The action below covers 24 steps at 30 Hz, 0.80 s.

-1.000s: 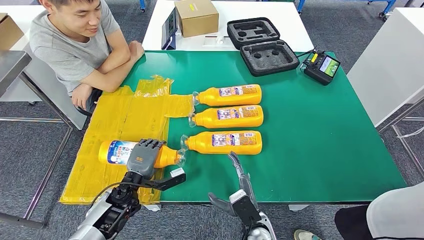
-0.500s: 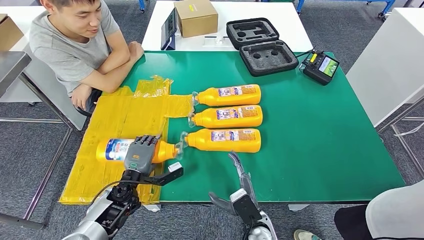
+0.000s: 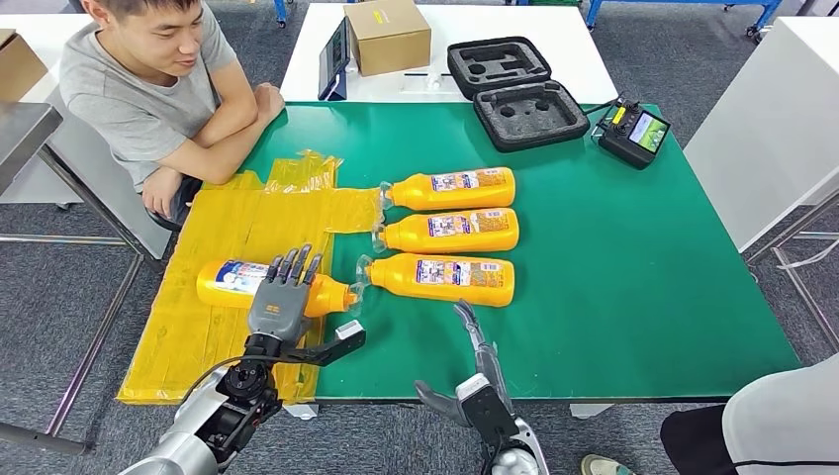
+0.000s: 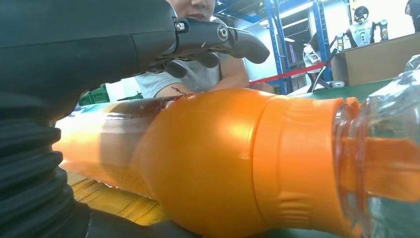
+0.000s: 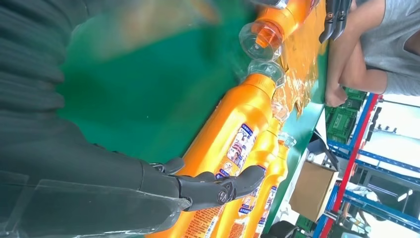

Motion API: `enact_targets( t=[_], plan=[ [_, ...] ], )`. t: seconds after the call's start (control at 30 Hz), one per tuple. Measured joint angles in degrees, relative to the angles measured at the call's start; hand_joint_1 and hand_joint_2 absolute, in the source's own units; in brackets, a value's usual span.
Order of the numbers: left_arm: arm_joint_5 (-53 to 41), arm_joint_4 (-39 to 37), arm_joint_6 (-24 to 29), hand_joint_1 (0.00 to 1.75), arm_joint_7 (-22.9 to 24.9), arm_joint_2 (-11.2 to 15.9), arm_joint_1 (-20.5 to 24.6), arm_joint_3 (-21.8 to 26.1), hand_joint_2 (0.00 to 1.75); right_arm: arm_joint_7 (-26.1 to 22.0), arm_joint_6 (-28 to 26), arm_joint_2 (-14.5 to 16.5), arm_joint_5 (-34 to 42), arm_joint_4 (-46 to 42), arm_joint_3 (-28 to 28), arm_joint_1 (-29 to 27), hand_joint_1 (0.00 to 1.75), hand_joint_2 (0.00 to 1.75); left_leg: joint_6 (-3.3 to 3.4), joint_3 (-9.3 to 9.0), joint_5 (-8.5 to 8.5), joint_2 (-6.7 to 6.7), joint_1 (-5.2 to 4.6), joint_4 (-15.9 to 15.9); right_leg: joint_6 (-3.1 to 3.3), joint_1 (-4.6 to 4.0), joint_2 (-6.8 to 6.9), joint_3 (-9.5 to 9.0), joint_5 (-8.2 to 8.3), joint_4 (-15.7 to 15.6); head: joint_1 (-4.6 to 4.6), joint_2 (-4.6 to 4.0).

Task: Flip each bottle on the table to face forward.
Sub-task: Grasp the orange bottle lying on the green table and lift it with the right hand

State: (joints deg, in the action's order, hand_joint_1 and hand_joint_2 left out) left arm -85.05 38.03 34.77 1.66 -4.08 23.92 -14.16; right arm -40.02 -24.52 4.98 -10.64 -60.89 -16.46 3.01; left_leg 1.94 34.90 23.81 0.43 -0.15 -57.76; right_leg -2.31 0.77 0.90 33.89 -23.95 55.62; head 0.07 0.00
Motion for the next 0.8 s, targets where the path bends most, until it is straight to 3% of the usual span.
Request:
enact_targets(
  t=[0.4, 0.67, 0.8],
  plan=[
    [-1.6, 1.3, -2.1, 0.0, -0.6, -0.2, -0.4, 0.0, 1.75, 0.0, -0.6, -0.1, 0.0, 0.0, 0.0, -0.3, 0.0, 1.75, 0.0, -0.04, 0.0, 0.0, 0.0, 0.0, 0.0, 0.0, 0.0, -0.04, 0.0, 0.0, 0.0, 0.0],
    [-2.6, 11.2, -9.6, 0.0, -2.0, -0.3, -5.2, -1.1, 1.75, 0.0, -1.2, -0.5, 0.2, -0.1, 0.0, -1.1, 0.0, 1.75, 0.0, 0.05, 0.01, -0.04, -0.02, 0.0, -0.01, 0.02, 0.03, -0.02, -0.02, 0.0, 0.0, 0.0],
    [-2.9, 18.8, -16.3, 0.0, -1.1, 0.8, -9.0, -2.8, 1.75, 0.0, -1.3, -0.7, 0.3, -0.3, 0.0, -1.3, 0.0, 1.75, 0.0, 0.06, 0.03, -0.04, -0.03, 0.0, -0.01, 0.03, 0.03, -0.03, -0.03, 0.0, 0.0, 0.0]
  ],
)
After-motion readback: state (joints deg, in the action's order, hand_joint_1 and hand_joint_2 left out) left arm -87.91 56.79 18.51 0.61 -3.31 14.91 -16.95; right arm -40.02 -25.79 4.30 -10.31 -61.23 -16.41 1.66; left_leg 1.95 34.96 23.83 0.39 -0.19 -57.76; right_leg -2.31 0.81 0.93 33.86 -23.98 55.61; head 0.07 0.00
